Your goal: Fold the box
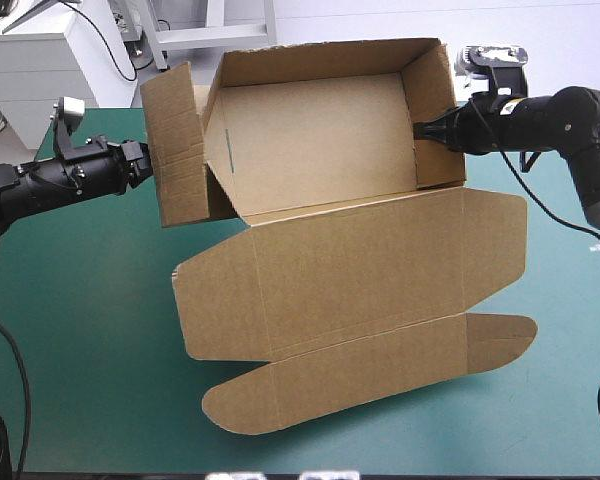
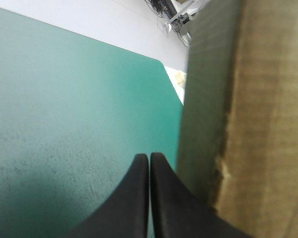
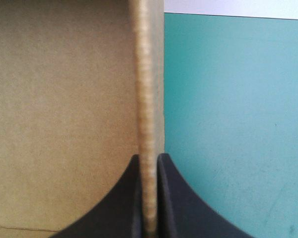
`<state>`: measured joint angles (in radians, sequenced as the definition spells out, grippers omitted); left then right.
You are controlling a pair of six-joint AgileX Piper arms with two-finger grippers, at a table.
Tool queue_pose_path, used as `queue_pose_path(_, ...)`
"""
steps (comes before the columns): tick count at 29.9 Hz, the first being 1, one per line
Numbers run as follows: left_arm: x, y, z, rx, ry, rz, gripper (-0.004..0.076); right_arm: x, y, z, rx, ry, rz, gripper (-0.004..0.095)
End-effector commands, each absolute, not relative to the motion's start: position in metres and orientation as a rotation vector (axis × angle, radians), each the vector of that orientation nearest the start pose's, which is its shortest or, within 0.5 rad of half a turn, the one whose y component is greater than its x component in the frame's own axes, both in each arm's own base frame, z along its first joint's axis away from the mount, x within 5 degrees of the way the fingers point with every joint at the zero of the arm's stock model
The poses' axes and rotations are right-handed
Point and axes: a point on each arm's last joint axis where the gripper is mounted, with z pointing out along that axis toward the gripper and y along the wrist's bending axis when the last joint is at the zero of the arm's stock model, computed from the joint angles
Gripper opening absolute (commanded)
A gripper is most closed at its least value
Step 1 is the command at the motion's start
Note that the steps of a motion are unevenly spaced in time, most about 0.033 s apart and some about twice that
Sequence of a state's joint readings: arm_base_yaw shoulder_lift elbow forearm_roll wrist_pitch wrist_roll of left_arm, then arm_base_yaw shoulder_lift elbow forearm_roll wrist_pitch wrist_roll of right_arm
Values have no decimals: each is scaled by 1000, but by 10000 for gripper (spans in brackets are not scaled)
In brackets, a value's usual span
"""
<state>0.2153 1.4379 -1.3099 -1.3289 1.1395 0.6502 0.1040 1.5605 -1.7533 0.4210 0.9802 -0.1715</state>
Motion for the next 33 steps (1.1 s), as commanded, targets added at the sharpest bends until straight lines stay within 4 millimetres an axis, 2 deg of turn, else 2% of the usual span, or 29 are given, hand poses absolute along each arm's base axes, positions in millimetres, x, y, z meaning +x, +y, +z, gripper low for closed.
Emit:
queue_pose_path(1,271,-27,437,158,1866,-1241,-8,324,76,472,-192,2053,492,-19)
queue_pose_path(8,247,-33,448,213,1899,-1168,-8,329,104,469,-227,2003,542,-18)
queue_pose_path(14,240,-34,449,253,1923,-1130,-8,332,126,460,-282,2023,519,-17)
queue_pose_path(19,240,-32,445,239,1966,-1097,20,332,134,459,-279,2012,522,-17)
queue_pose_path(23,240,-30,440,235,2022,-1045,159,332,135,459,-278,2010,528,-17)
queue_pose_path(29,236,-32,439,274,2048,-1075,465,332,137,458,-290,2011,515,-17)
queue_pose_path(31,233,-34,439,301,2056,-1114,520,333,138,457,-294,2013,509,-17)
queue_pose_path(33,233,-35,439,305,2056,-1122,531,333,138,457,-289,2014,512,-17)
